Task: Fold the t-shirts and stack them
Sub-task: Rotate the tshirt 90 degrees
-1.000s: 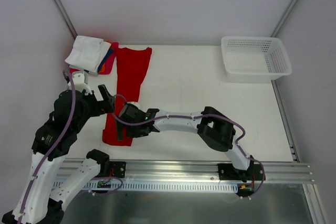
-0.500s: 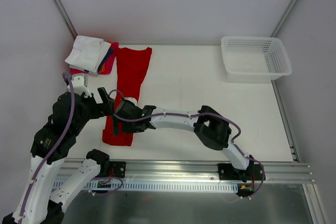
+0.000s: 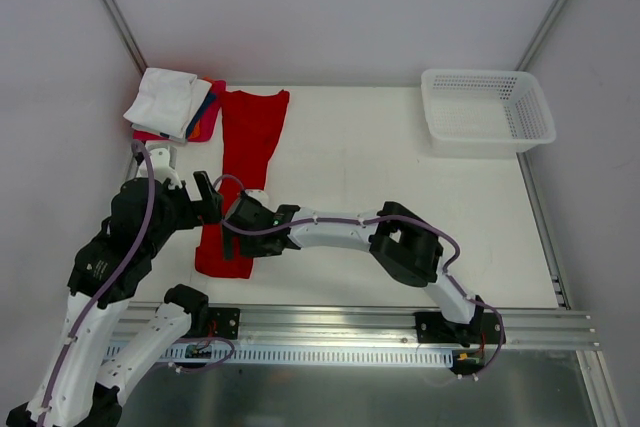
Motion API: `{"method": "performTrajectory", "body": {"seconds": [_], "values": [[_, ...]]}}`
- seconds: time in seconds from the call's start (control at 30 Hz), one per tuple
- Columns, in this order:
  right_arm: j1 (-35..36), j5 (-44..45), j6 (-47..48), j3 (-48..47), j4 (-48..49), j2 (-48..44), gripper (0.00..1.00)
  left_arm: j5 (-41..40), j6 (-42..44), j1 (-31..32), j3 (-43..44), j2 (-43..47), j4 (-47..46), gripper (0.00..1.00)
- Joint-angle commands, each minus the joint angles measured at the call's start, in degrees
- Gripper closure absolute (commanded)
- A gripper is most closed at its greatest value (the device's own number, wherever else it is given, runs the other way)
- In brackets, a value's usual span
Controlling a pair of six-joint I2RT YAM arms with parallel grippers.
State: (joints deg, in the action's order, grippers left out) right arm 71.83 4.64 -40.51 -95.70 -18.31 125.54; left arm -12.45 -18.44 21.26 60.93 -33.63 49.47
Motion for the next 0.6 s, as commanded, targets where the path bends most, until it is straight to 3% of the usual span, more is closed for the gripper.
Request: {"method": "performTrajectory", "body": {"seconds": [0.0,0.03,0.13,0.17,0.23,0.37,0.4,0.57], "values": [[0.24,1.6,-0.97,1.22,-3.32,-1.0,0.0,0.76,1.38,-0.51,-0.98,-0.04,-2.19,0.01],[0.24,1.25,-0.89,0.7,-2.97,-0.56,0.02,0.76,1.47,-0.51,-1.16,-0.04,-2.28,0.01],[0.24,0.02,-1.15,0.34,-1.21,0.85,0.2,0.5,1.82,-0.51,-1.25,0.14,-2.36,0.01],[0.24,-0.33,-1.15,0.43,-0.77,1.03,0.33,0.49,1.91,-0.6,-1.34,0.23,-2.36,0.01],[0.24,-0.95,-1.15,0.6,0.29,1.99,0.45,0.41,2.17,-0.51,-1.6,0.32,-2.45,0.01],[0.24,-1.66,-1.24,0.6,1.25,3.31,0.94,0.49,2.18,-0.6,-2.39,0.58,-2.54,0.01],[0.24,-1.83,-1.24,0.69,1.34,3.49,0.99,0.49,2.18,-0.51,-2.83,0.49,-2.63,0.01],[0.24,-2.01,-1.24,2.62,2.83,3.75,1.0,-0.03,2.44,-0.6,-4.41,0.23,-3.42,0.01]]}}
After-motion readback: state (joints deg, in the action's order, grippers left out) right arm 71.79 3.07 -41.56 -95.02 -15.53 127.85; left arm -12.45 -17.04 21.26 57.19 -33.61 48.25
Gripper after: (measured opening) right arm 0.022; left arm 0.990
